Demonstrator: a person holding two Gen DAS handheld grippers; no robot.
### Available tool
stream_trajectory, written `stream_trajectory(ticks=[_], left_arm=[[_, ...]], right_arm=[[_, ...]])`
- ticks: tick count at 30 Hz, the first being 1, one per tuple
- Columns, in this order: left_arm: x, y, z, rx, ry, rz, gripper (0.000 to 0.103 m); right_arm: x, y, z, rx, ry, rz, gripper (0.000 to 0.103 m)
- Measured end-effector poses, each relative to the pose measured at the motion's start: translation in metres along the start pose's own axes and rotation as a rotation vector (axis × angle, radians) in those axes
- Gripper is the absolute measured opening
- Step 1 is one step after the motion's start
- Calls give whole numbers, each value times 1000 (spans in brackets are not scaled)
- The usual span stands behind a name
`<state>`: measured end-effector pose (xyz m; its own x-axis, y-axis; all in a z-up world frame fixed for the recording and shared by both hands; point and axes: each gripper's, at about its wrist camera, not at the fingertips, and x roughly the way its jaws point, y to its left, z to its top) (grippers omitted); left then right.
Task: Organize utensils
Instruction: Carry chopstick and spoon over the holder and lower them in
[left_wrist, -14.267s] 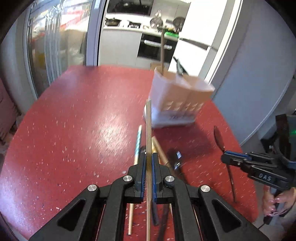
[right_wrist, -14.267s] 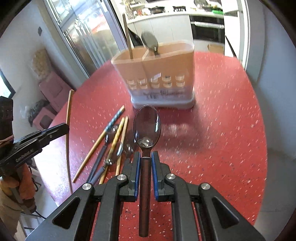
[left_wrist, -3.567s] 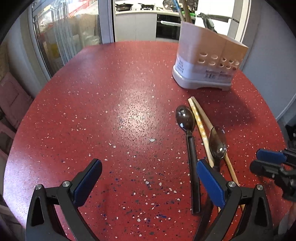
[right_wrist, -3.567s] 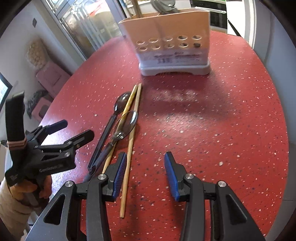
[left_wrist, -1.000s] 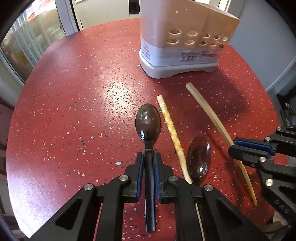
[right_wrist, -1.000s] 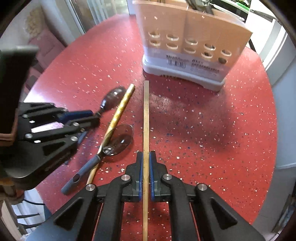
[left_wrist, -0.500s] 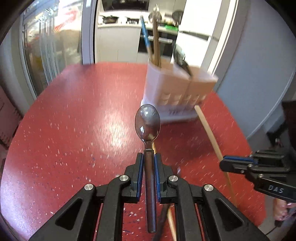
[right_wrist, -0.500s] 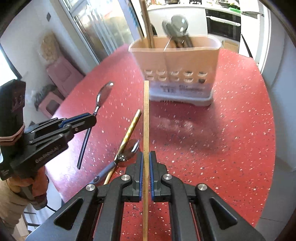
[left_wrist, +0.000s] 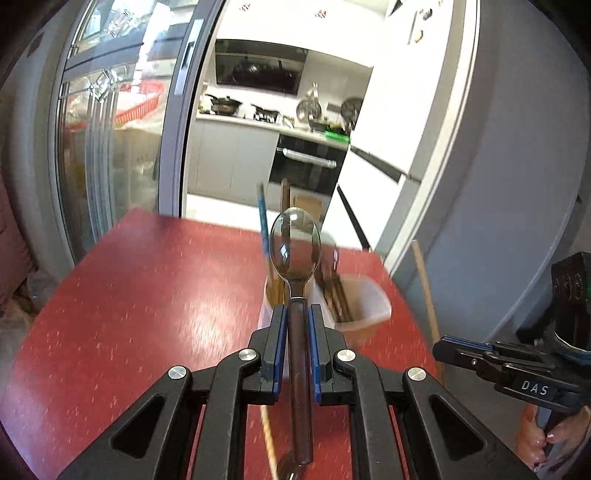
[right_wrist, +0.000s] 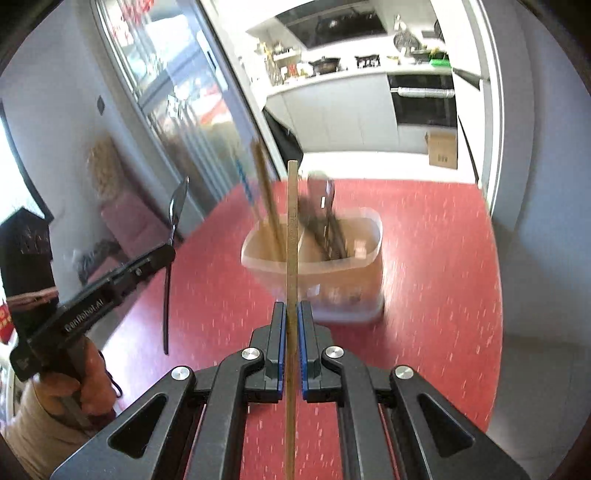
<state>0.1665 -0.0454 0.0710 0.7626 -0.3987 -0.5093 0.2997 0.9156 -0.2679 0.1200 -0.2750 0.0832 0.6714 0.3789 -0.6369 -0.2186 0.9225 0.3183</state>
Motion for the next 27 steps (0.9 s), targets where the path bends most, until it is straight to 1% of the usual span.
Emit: stream_trajectory(ticks=[2,4,8,13,15,20,23,27], left_arm=[[5,-1,13,-25,-23,-13,40],[11,-2,22,-36,-48,-18,40],[34,-4,42,-33,-84,-20,40],[59,-8,58,-27,-145,-6,40],[65,-9,58,-27,-156,-2,40],[87,-8,53,-27,-180,21,40],[95,-9,48,-26,-199,38,40],[102,-8,39,-20,-228,60,40]], right_arm=[[-1,-1,17,0,-33,7,6],[3,-2,35,-8,-48,13,6],[17,-5,61,-11,-82,18,6],[35,-16,91,-6,-135,23,6],[43,-20,99,-1,-143,31,6],[67,-30,113,-16,-169,13,6],[80,-32,117,-49,-188,8,6],[92,-29,116,-128,-242,-32,6]])
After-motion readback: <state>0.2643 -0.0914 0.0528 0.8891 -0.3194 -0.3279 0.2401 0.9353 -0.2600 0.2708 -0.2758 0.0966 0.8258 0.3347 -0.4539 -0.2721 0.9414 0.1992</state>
